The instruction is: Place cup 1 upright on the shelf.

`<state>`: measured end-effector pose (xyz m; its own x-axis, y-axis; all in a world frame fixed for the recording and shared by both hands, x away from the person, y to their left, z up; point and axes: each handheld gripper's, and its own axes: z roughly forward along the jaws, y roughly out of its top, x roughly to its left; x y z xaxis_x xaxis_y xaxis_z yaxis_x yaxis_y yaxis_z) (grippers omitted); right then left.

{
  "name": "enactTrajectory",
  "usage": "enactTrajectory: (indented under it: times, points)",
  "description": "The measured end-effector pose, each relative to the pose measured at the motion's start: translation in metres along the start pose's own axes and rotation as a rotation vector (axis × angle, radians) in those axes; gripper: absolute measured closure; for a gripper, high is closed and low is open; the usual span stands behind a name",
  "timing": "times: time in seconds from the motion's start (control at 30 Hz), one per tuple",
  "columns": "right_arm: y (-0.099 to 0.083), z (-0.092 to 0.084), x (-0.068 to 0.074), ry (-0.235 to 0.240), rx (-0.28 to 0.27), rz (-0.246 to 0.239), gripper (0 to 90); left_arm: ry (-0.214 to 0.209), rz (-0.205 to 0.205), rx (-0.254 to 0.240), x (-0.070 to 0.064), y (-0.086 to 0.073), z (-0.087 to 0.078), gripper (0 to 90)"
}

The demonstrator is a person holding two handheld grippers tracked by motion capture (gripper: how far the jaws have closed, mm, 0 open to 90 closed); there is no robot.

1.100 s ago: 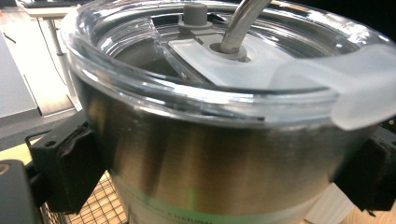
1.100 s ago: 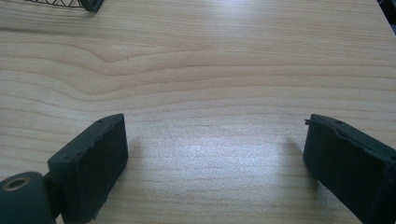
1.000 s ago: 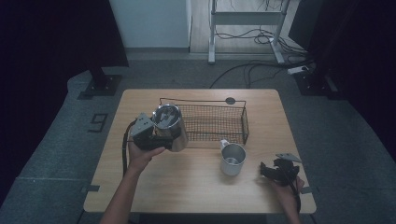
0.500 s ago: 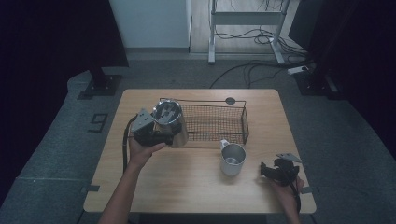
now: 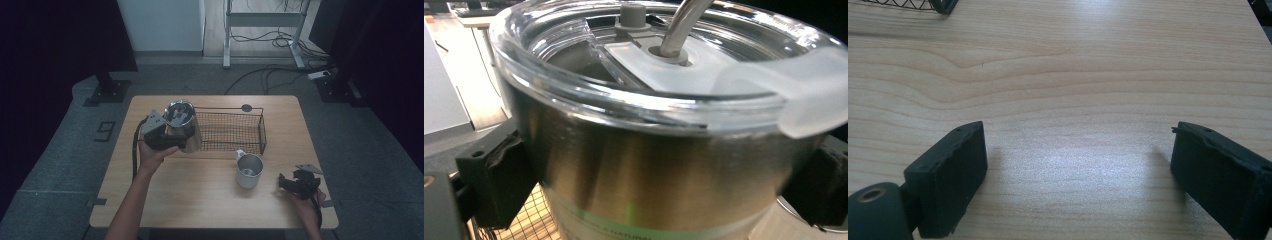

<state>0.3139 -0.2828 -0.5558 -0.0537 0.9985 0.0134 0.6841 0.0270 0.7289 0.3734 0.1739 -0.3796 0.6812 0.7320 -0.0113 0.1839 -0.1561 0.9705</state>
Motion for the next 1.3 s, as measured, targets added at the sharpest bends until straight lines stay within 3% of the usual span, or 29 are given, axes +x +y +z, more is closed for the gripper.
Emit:
enactTrajectory:
  times: [0.37, 0.97, 1.3]
  points:
    - [0.0, 0.0, 0.0, 0.0, 0.0, 0.0, 7.9, 0.005, -0.001, -0.008, 0.007, 0.009, 0.013, 4.3]
    - [0.0, 0.0, 0.0, -0.004, -0.001, 0.001, 8.3, 0.016, -0.02, 0.017, 0.023, 0.006, 0.036, 4.3]
    - [0.0, 0.0, -0.001, -0.007, -0.004, 0.003, 8.7, 0.034, -0.002, 0.042, 0.029, 0.007, 0.049, 4.3]
